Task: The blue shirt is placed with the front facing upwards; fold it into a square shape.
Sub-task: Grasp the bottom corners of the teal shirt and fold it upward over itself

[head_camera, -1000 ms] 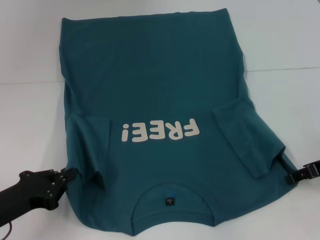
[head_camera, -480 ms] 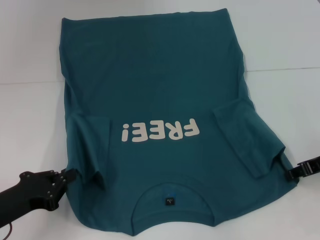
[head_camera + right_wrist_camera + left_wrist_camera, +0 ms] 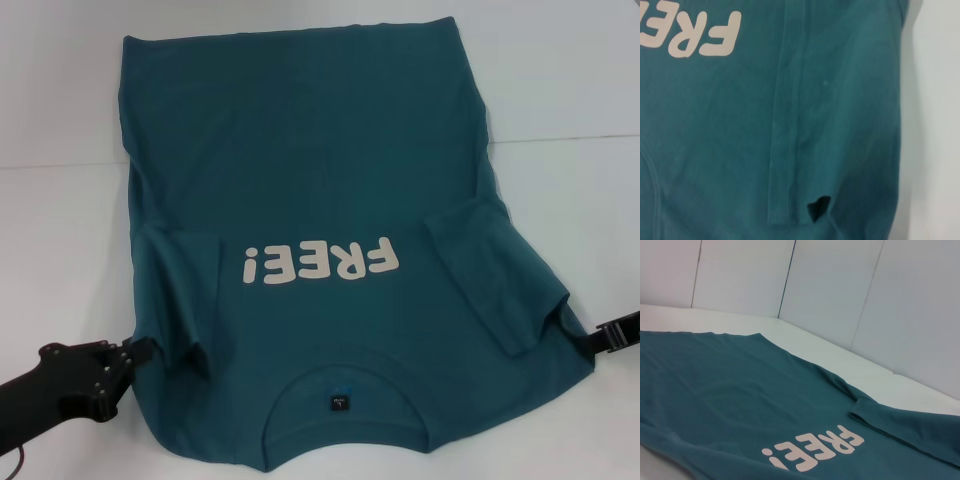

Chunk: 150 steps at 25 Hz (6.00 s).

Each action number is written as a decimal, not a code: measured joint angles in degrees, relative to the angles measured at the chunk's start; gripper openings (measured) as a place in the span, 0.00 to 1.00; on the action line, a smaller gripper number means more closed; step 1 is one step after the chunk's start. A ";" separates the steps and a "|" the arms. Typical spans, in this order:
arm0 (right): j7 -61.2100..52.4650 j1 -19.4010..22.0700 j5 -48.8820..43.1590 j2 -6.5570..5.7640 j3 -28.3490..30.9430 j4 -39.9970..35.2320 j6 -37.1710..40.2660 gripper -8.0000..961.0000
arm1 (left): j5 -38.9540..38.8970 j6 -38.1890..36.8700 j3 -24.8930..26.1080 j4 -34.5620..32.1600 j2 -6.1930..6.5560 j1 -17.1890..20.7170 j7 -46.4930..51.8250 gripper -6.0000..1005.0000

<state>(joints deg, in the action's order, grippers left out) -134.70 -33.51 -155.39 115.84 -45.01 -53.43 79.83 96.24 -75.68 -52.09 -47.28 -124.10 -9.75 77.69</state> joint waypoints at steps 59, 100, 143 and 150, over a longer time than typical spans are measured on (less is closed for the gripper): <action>12.68 10.96 10.76 -1.45 19.44 -4.65 23.91 0.01 | 0.79 -12.34 7.11 -0.71 0.64 2.32 3.28 0.01; 16.50 14.03 12.14 -5.42 28.15 1.28 29.07 0.01 | 0.26 -22.67 12.89 -1.61 -0.24 10.23 3.87 0.01; 19.65 18.31 15.19 -6.66 31.50 5.90 32.78 0.01 | 0.08 -25.66 15.13 -1.58 -0.31 12.63 4.77 0.01; 19.65 18.75 15.30 -6.88 32.25 5.88 32.59 0.01 | 0.09 -25.66 15.18 -1.32 -0.37 12.78 4.61 0.01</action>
<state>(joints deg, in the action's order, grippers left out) -115.05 -14.76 -140.09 108.96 -12.77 -47.55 112.42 96.33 -101.34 -36.91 -48.60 -124.47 3.03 82.31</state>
